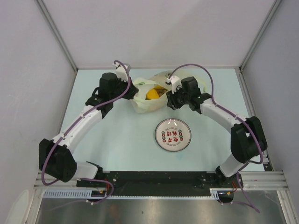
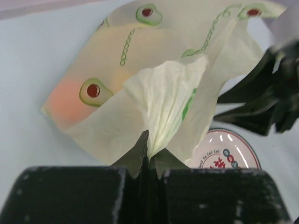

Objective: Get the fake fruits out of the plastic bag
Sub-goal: Take out the fake fruit from the plastic bag.

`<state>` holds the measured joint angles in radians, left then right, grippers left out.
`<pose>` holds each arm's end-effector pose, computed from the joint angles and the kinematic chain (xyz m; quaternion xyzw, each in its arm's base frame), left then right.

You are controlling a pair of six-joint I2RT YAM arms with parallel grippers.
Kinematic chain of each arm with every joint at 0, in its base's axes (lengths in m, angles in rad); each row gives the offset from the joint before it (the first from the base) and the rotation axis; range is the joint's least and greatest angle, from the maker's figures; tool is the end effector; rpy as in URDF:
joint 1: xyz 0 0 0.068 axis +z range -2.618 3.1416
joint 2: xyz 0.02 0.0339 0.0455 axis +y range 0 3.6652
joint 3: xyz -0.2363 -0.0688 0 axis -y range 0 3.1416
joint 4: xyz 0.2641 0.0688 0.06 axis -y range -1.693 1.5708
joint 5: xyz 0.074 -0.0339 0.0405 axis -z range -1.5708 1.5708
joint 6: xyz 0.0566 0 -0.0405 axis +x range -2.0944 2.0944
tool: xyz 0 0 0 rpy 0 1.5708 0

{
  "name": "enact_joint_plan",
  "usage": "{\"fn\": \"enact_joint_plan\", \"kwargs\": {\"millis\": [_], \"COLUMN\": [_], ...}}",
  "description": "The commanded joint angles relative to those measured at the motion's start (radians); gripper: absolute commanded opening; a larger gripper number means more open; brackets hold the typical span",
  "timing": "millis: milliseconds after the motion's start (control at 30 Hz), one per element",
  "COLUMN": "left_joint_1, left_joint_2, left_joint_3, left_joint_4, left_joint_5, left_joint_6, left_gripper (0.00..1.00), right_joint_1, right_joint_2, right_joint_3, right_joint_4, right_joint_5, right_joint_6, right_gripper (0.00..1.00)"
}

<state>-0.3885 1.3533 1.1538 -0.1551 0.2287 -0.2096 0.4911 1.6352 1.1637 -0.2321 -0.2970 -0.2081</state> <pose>0.3291 -0.1486 0.3059 0.1378 0.8063 -0.2567 0.5148 0.3409 0.2011 0.1999 -0.3658 0.8219 0.1915 0.3924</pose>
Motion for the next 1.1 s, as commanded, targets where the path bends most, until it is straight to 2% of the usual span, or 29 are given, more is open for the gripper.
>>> {"fn": "enact_joint_plan", "kwargs": {"millis": [0, 167, 467, 600, 700, 867, 1033, 1067], "left_joint_1": [0.0, -0.001, -0.001, 0.0, 0.0, 0.0, -0.001, -0.001], "left_joint_2": [-0.048, -0.065, -0.091, -0.117, -0.143, -0.164, -0.177, -0.183], "left_joint_3": [-0.045, -0.063, -0.085, -0.117, -0.161, -0.223, -0.236, -0.246], "left_joint_4": [-0.014, -0.004, -0.001, -0.014, -0.031, -0.037, -0.076, -0.092], "left_joint_5": [-0.028, -0.019, -0.012, -0.029, -0.063, -0.063, -0.048, -0.049], "left_joint_6": [-0.01, -0.031, -0.04, -0.022, -0.024, -0.048, -0.042, -0.037], "left_gripper": [0.0, 0.0, 0.0, 0.0, 0.01, 0.0, 0.0, 0.0], "right_joint_1": [-0.013, 0.015, 0.107, 0.147, 0.159, 0.136, 0.13, 0.13], "right_joint_2": [-0.049, 0.001, 0.205, 0.186, 0.164, 0.176, 0.301, 0.317], "right_joint_3": [0.126, 0.16, 0.165, 0.156, 0.156, 0.168, 0.275, 0.29], "right_joint_4": [0.108, 0.183, 0.194, 0.103, 0.048, 0.157, 0.186, 0.191], "right_joint_5": [-0.06, -0.047, 0.085, -0.023, -0.042, 0.038, 0.093, 0.099], "right_joint_6": [0.07, 0.069, -0.014, 0.013, 0.009, 0.055, 0.091, 0.099], "right_gripper": [0.4, 0.35, 0.29, 0.26, 0.25, 0.25, 0.41, 0.48]}}
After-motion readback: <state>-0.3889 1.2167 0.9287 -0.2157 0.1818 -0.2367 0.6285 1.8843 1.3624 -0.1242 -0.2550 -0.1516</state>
